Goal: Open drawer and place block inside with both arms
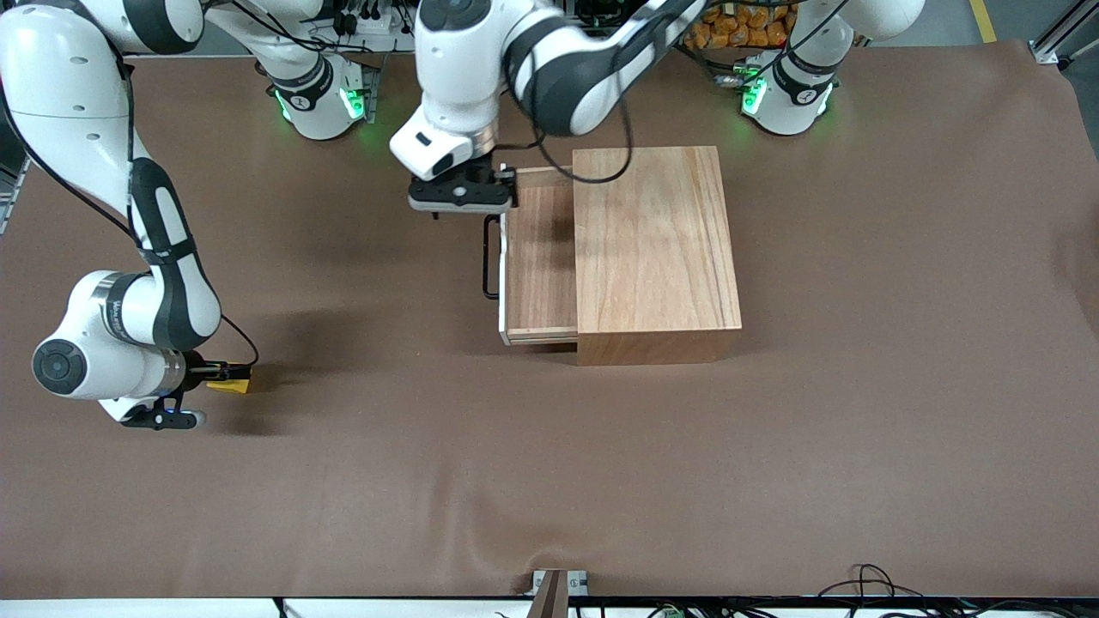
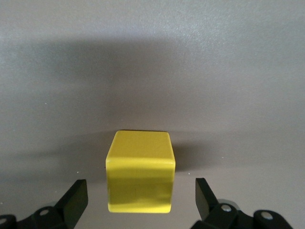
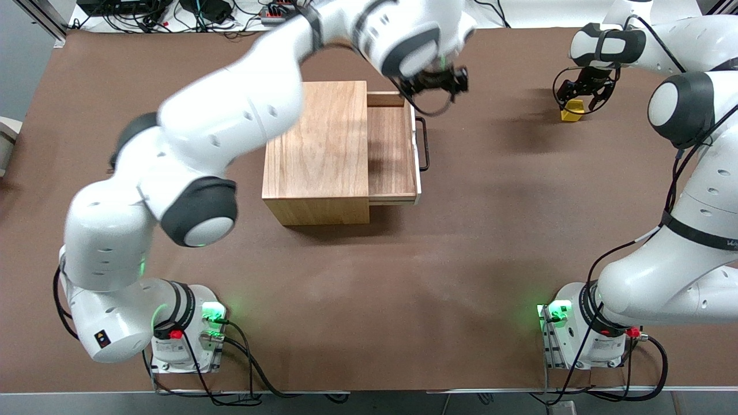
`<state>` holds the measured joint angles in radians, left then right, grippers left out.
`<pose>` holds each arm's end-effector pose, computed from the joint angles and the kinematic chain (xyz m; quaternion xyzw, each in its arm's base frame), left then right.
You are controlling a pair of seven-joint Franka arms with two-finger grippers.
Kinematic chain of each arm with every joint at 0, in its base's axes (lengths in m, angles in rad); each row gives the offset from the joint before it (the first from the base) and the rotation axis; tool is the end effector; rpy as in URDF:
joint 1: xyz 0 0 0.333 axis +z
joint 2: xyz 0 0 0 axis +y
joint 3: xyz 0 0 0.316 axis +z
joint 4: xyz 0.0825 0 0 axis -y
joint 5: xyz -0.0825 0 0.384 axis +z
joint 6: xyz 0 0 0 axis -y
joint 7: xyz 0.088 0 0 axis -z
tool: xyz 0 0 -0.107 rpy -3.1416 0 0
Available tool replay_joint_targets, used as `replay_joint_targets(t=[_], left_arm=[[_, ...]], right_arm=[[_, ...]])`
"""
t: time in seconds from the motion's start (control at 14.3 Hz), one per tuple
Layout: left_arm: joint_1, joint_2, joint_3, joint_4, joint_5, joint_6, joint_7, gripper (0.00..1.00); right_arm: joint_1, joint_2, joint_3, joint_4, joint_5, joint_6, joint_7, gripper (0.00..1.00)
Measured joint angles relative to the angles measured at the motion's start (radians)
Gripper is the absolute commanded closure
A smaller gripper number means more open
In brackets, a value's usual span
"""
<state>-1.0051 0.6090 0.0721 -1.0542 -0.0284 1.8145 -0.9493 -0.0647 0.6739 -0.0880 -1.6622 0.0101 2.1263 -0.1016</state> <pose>0.4262 -0.6066 0.4999 0.9971 0.0025 0.0498 0.0581 0.6530 -0.0946 0.2004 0.9941 -0.0218 -0.1057 0.0110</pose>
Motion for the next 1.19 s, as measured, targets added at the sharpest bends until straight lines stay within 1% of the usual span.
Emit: replay_joint_targets(t=[0.07, 0.14, 0.21, 0.35, 0.42, 0.49, 0.56, 0.84, 1.05, 1.19], left_arm=[[0.032, -0.040, 0.001, -0.002, 0.003, -0.060, 0.048, 0.00], [0.067, -0.076, 0.002, -0.004, 0.008, -0.115, 0.107, 0.00], [0.103, -0.107, 0.003, -0.007, 0.017, -0.156, 0.158, 0.00], [0.180, -0.160, 0.005, -0.017, 0.025, -0.219, 0.257, 0.00], [0.220, -0.186, 0.006, -0.032, 0.027, -0.236, 0.304, 0.00], [0.259, -0.213, 0.006, -0.054, 0.028, -0.245, 0.348, 0.00], [0.298, -0.242, 0.007, -0.082, 0.028, -0.247, 0.394, 0.00], [0.459, -0.388, 0.008, -0.218, 0.029, -0.251, 0.563, 0.00], [0.566, -0.487, 0.007, -0.314, 0.030, -0.253, 0.665, 0.00], [0.617, -0.520, 0.006, -0.349, 0.030, -0.259, 0.689, 0.00]], right_arm=[[0.000, 0.004, 0.000, 0.000, 0.000, 0.004, 0.000, 0.00], [0.000, 0.009, 0.000, -0.001, 0.000, 0.011, 0.000, 0.09], [0.000, 0.014, 0.000, -0.001, 0.000, 0.024, -0.001, 0.26], [0.000, 0.021, 0.000, -0.002, 0.000, 0.037, -0.001, 0.64], [0.000, 0.021, 0.000, -0.002, 0.000, 0.037, -0.001, 0.78], [-0.001, 0.021, 0.000, -0.002, 0.000, 0.037, -0.001, 0.86], [-0.001, 0.021, 0.000, -0.002, 0.000, 0.037, -0.001, 0.87], [-0.001, 0.021, 0.000, -0.001, 0.000, 0.028, -0.001, 0.87], [0.002, 0.007, 0.005, 0.021, 0.000, -0.051, -0.001, 0.87], [0.012, -0.030, 0.011, 0.055, 0.000, -0.132, -0.001, 0.87]])
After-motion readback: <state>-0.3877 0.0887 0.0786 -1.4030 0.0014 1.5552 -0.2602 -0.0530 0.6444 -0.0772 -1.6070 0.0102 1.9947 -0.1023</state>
